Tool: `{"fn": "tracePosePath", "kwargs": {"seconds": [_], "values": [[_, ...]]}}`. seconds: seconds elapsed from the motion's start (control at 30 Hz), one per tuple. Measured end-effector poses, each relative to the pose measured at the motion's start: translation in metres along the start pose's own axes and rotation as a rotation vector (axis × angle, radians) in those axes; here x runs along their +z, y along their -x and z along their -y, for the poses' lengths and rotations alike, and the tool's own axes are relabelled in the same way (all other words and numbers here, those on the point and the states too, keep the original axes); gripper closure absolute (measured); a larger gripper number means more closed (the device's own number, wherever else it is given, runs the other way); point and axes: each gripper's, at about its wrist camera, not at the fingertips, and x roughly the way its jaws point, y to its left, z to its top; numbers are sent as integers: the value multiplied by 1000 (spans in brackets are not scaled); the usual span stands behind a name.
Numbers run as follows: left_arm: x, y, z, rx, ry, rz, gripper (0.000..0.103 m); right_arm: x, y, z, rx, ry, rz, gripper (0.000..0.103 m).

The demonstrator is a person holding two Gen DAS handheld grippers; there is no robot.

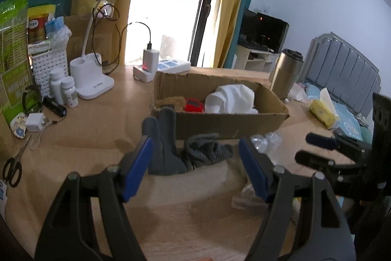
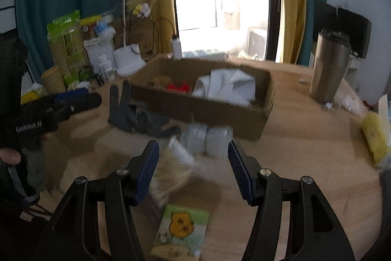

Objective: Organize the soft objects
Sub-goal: 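Withdraw both tools from the box and reach toward the remaining items, then grasp the cotton swab bag with the left tool while the right tool grasps the tissue pack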

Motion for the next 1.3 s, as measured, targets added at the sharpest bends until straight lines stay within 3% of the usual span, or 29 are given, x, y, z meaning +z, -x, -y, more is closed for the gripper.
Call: {"fn": "tracePosePath", "kwargs": {"seconds": [0.37, 0.73, 0.83, 0.9, 1.3], "values": [[-29, 3, 20, -41, -18, -55, 29, -38, 2, -4, 31, -17, -85, 41], [-31, -2, 39, -45, -44, -76, 29, -61, -5, 3, 49, -24, -142, 41], [-31, -6, 45, -45, -58, -90, 29, -63, -4, 10, 48, -37, -131, 44], [-30, -10, 51, -45, -70, -98, 29, -63, -3, 17, 45, -51, -118, 54], [-30, -43, 87, -62, -133, -174, 29, -65, 2, 64, 10, -118, -72, 54]]}}
